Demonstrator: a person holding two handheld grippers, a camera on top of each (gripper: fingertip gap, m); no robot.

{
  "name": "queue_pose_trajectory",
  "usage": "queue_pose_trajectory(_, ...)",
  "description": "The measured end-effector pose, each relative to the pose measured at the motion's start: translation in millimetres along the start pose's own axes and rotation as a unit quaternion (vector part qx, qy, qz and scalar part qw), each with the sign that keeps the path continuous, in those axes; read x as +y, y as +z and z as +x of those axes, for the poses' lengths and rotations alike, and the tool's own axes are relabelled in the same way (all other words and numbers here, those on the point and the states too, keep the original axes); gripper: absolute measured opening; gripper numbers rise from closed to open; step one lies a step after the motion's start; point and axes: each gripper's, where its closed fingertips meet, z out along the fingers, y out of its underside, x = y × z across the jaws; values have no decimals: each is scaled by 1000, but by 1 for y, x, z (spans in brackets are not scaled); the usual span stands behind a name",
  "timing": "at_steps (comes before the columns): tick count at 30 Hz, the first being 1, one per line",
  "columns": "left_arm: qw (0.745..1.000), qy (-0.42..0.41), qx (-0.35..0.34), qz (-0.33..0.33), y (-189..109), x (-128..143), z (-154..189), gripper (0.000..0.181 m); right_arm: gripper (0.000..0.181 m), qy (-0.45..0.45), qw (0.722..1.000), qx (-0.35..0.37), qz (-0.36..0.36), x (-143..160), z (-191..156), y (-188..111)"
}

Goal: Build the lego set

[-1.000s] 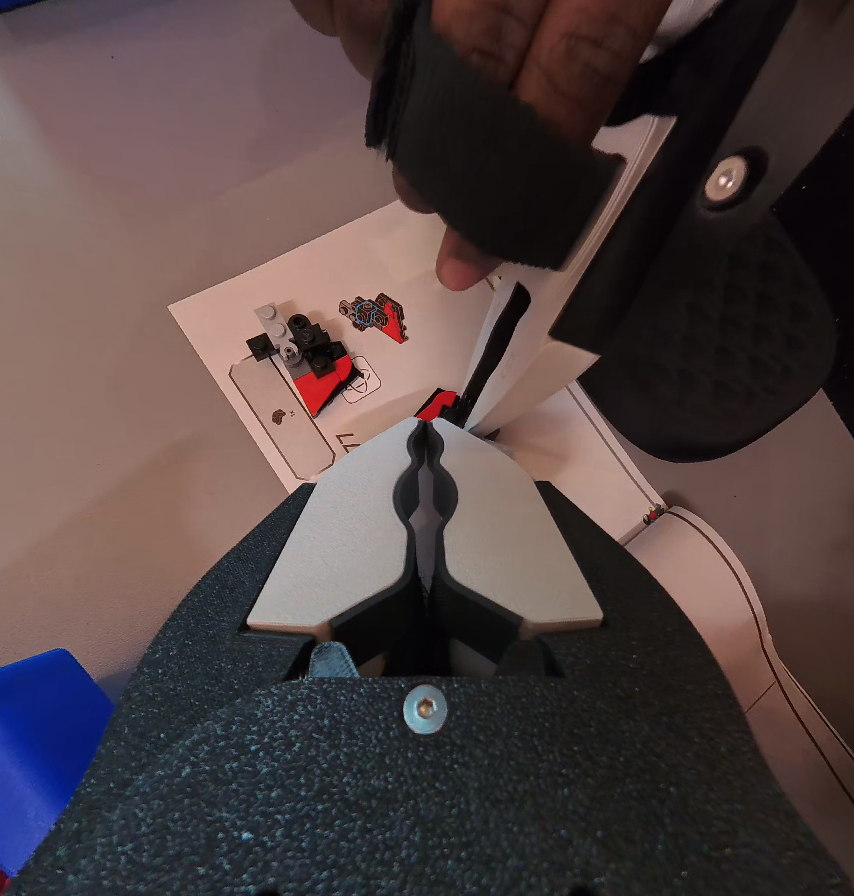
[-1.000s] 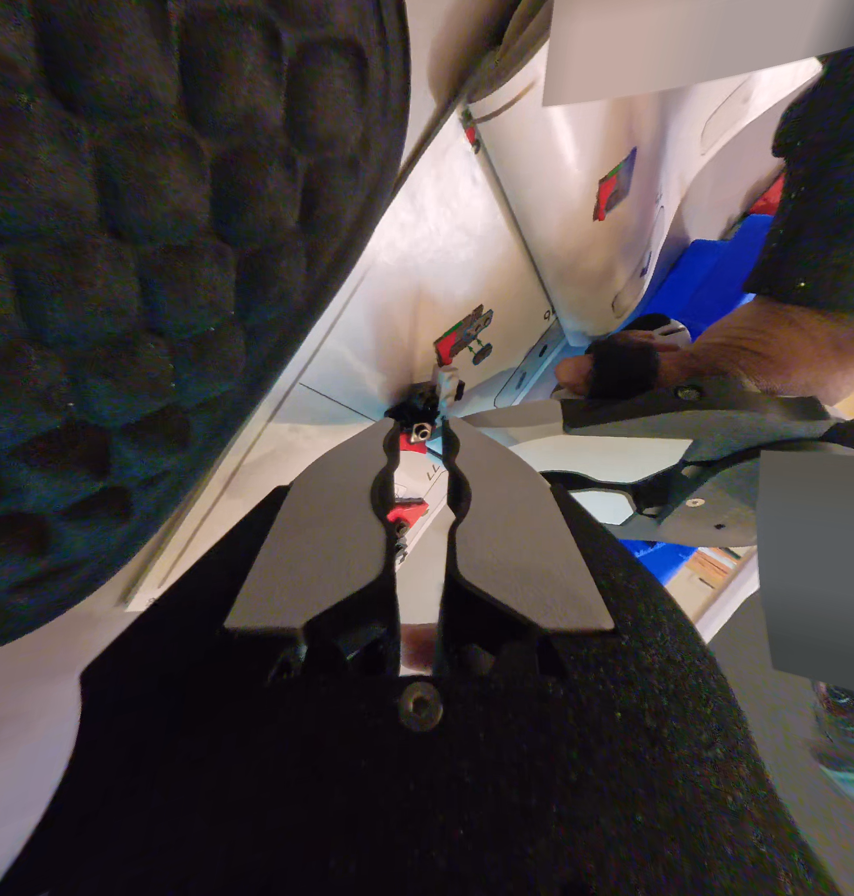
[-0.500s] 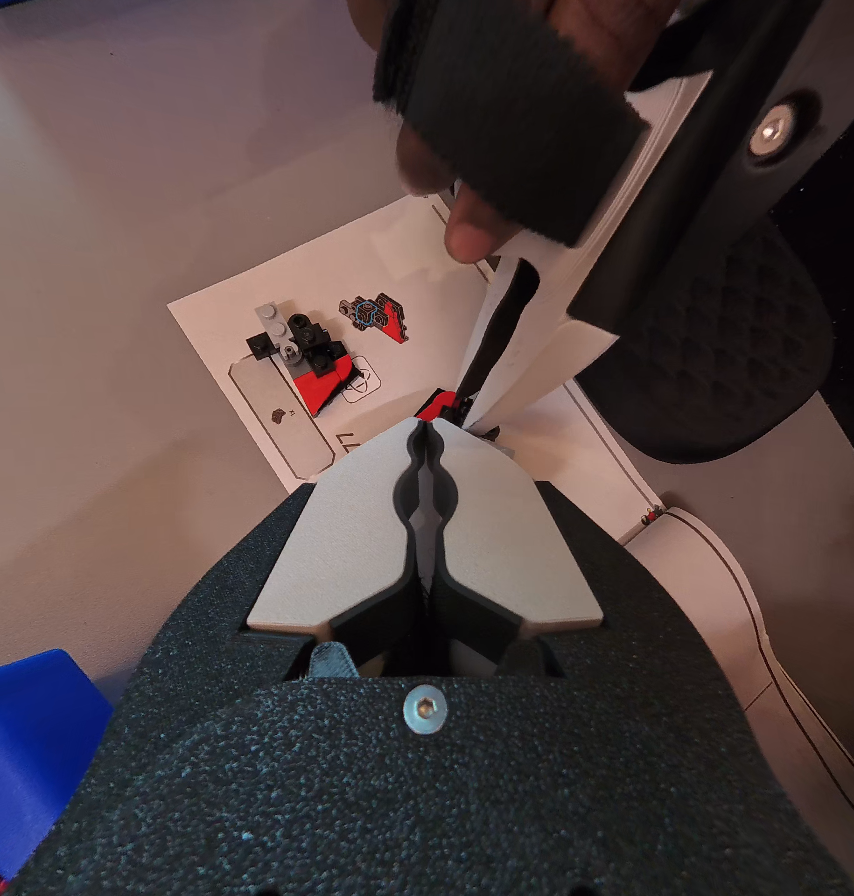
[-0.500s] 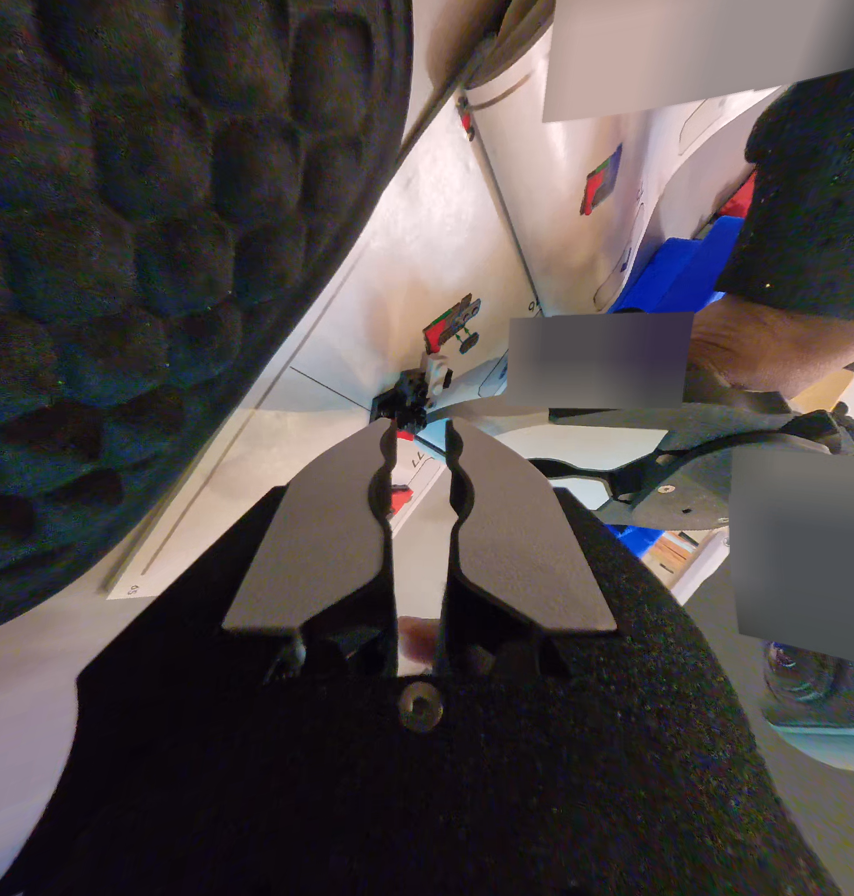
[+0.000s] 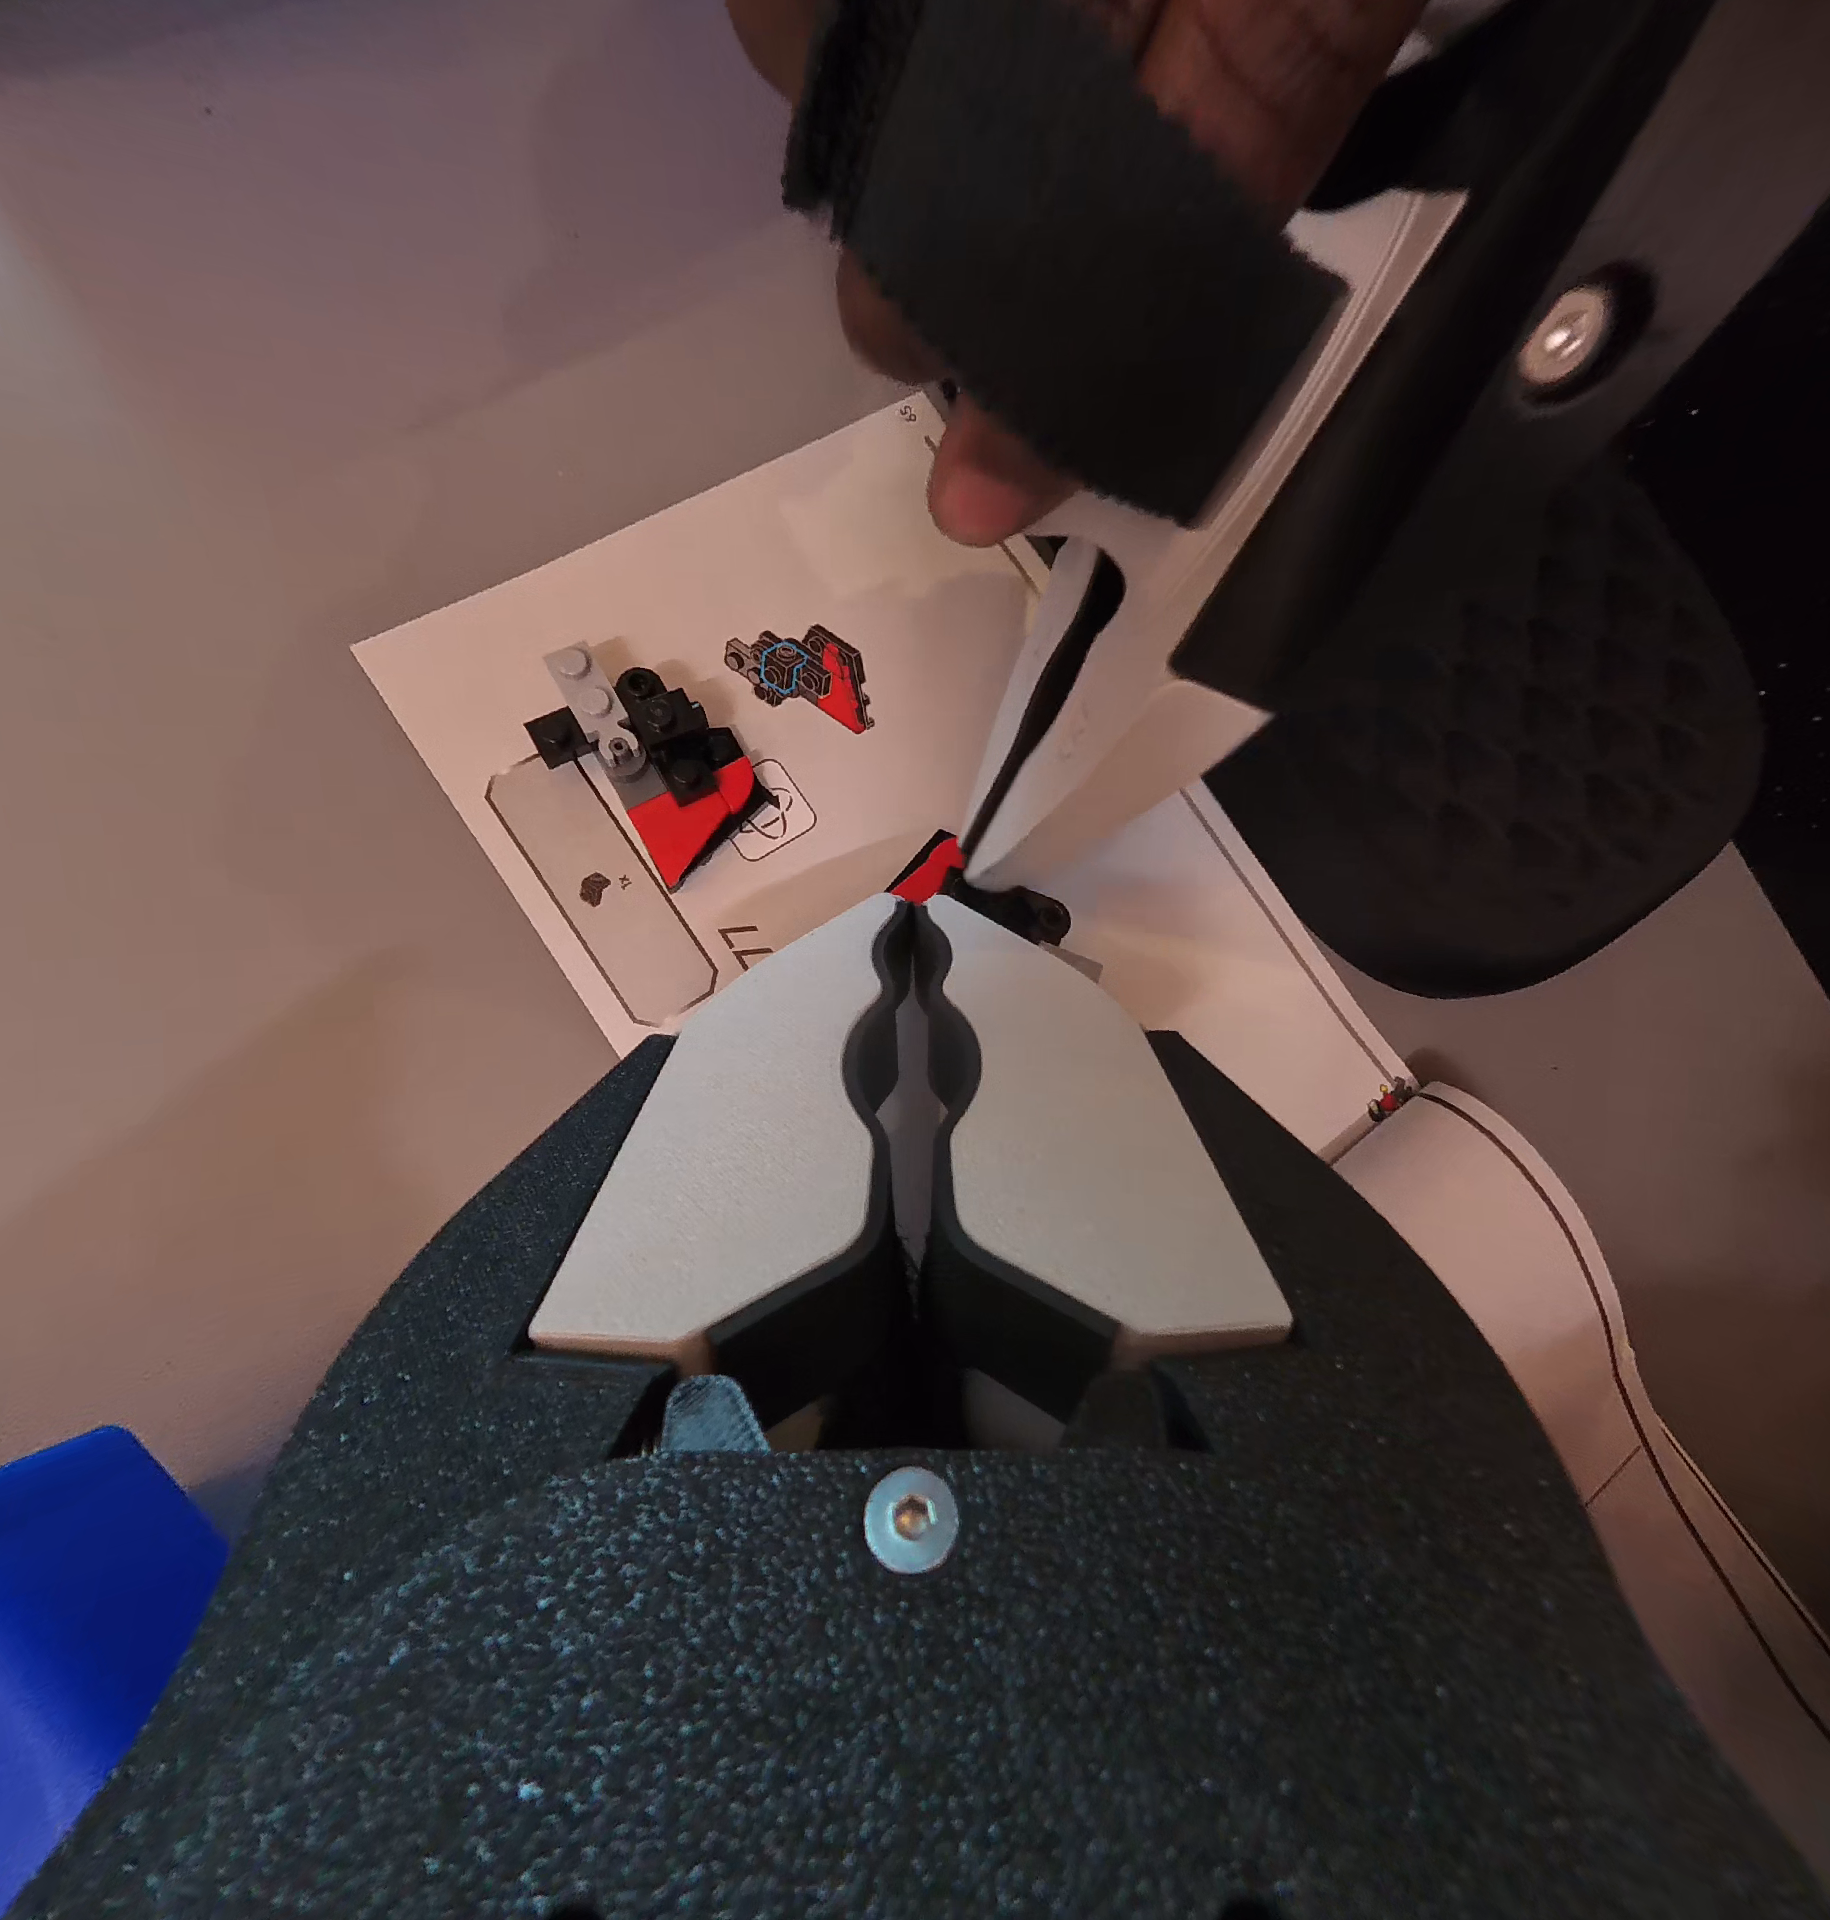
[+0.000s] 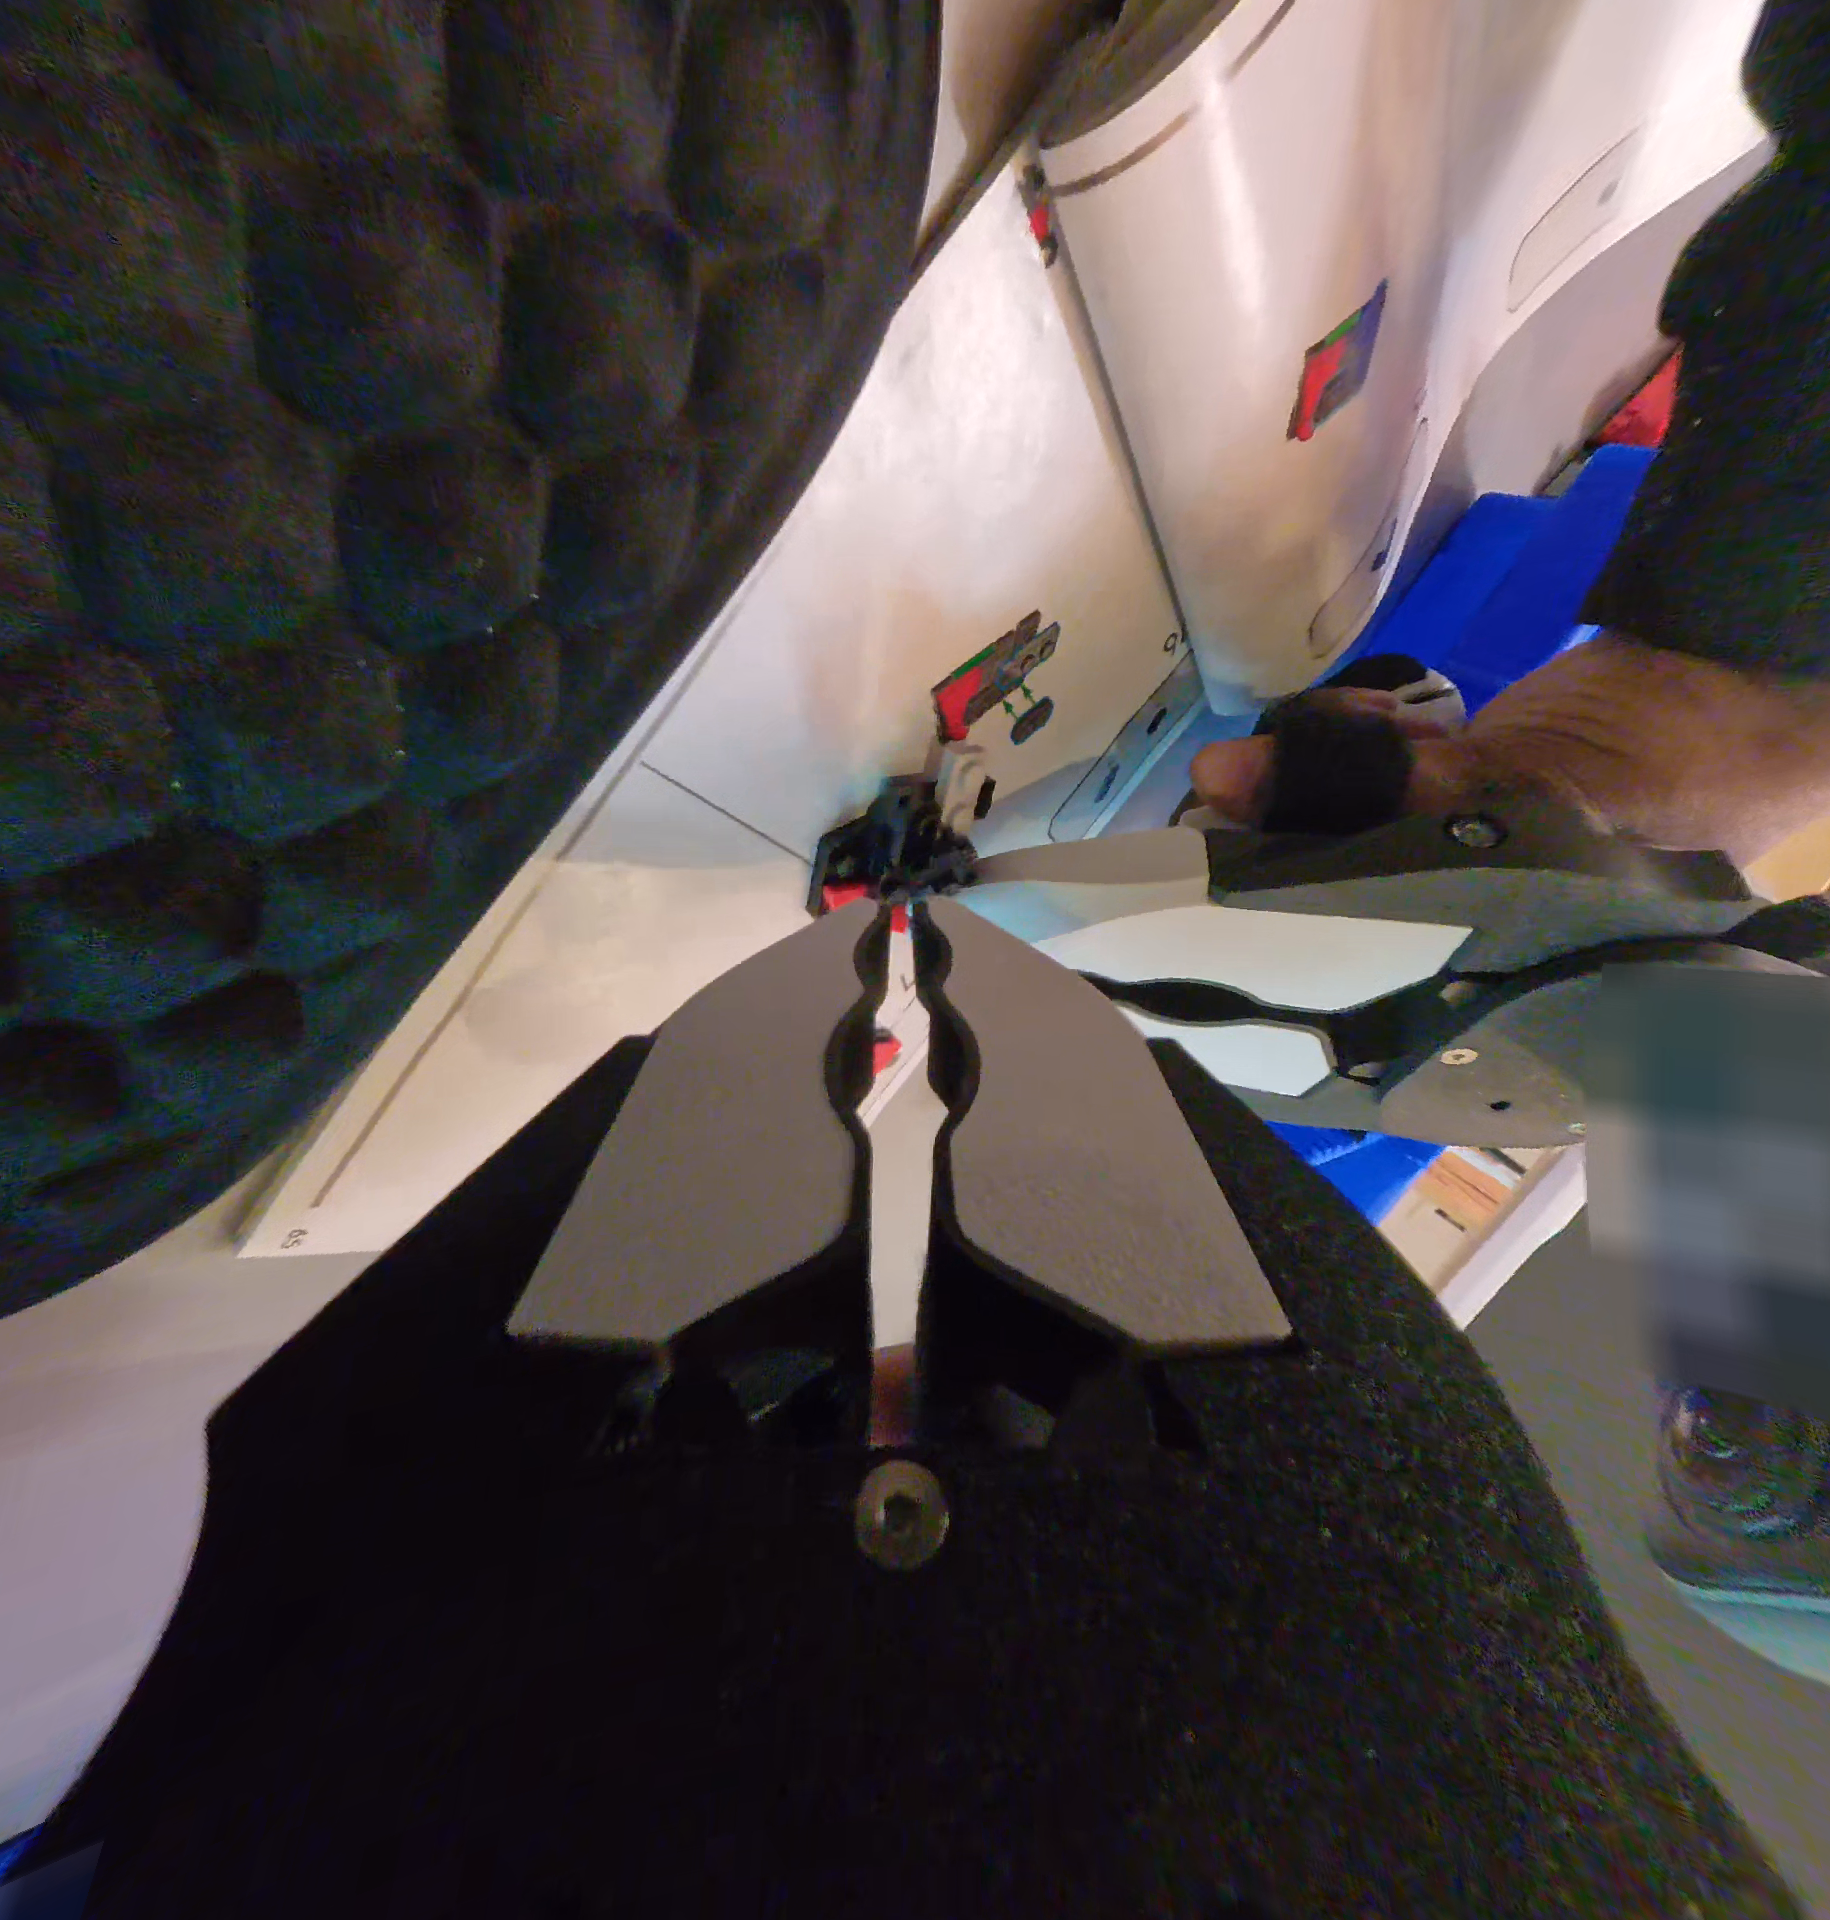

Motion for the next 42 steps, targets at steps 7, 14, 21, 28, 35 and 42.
queue_pose_trajectory(7, 1000, 0, -4, 4, 0, 0, 0, 0, 4, 156, 985, -63, 33, 0, -1, -2)
queue_pose_trajectory(14, 1000, -1, -11, 9, 0, 0, 0, 0, 16, 546, 819, -127, 118, -5, 36, -41)
queue_pose_trajectory(21, 1000, 6, -14, 10, 0, 0, 0, 0, 16, 668, 733, -72, 109, -12, 16, -21)
queue_pose_trajectory(28, 1000, 5, -16, 12, 0, 0, 0, 0, 13, 637, 764, 5, 103, -4, 12, -4)
queue_pose_trajectory(35, 1000, 3, -15, 14, 0, 0, 0, 0, 8, 643, 758, -10, 110, -5, 9, 2)
queue_pose_trajectory(42, 1000, 3, -16, 14, 0, 0, 0, 0, 8, 652, 752, 0, 96, -5, 7, 2)
